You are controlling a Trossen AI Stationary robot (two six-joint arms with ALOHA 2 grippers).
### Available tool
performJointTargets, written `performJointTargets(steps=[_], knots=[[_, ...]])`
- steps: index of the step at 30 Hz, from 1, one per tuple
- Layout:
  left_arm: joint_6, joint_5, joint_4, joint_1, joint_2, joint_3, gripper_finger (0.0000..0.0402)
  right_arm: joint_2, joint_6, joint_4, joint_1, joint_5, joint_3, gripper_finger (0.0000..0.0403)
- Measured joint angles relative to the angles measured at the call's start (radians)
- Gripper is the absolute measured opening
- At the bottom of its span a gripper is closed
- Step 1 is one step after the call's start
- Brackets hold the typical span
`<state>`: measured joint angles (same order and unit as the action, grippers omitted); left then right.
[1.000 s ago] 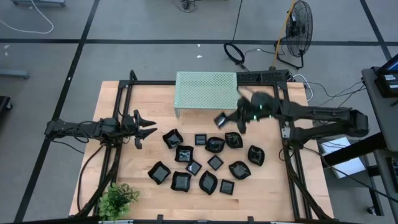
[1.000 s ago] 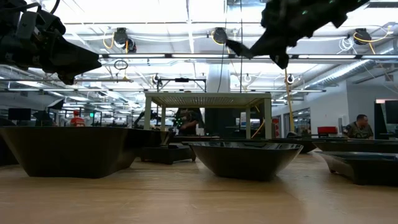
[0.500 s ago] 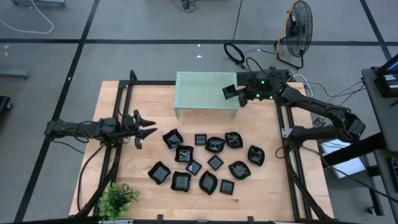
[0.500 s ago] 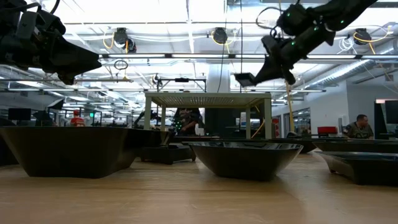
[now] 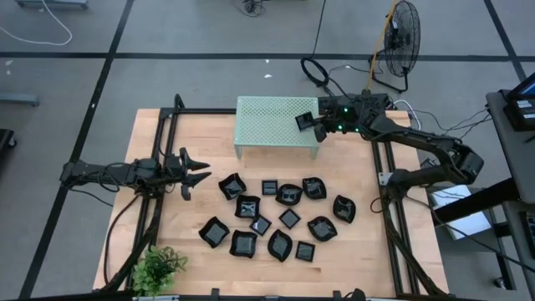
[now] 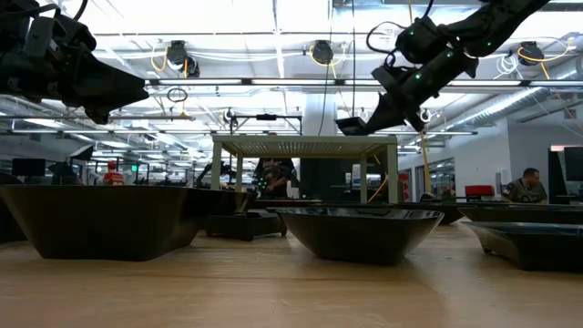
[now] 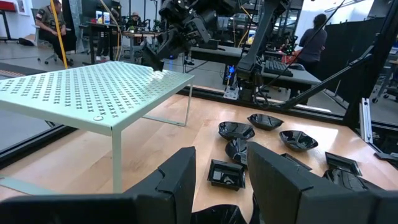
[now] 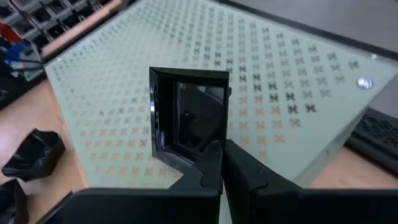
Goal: Pick & Place Mini shaped plates
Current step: Put the black square plate on the shelf
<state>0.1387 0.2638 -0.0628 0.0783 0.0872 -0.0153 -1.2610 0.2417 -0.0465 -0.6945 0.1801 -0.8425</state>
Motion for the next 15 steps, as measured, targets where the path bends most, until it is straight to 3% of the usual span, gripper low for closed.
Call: performJointTargets(steps=[8, 15], knots=[[0.0, 0.0, 0.0, 0.0, 0.0, 0.0, 0.0145, 0.0, -0.018, 0.013, 0.0, -0.07, 0.0, 0.0002], [0.0, 0.0, 0.0, 0.0, 0.0, 0.0, 0.0145, 0.0, -0.024, 0.012, 0.0, -0.079, 0.0, 0.0029]])
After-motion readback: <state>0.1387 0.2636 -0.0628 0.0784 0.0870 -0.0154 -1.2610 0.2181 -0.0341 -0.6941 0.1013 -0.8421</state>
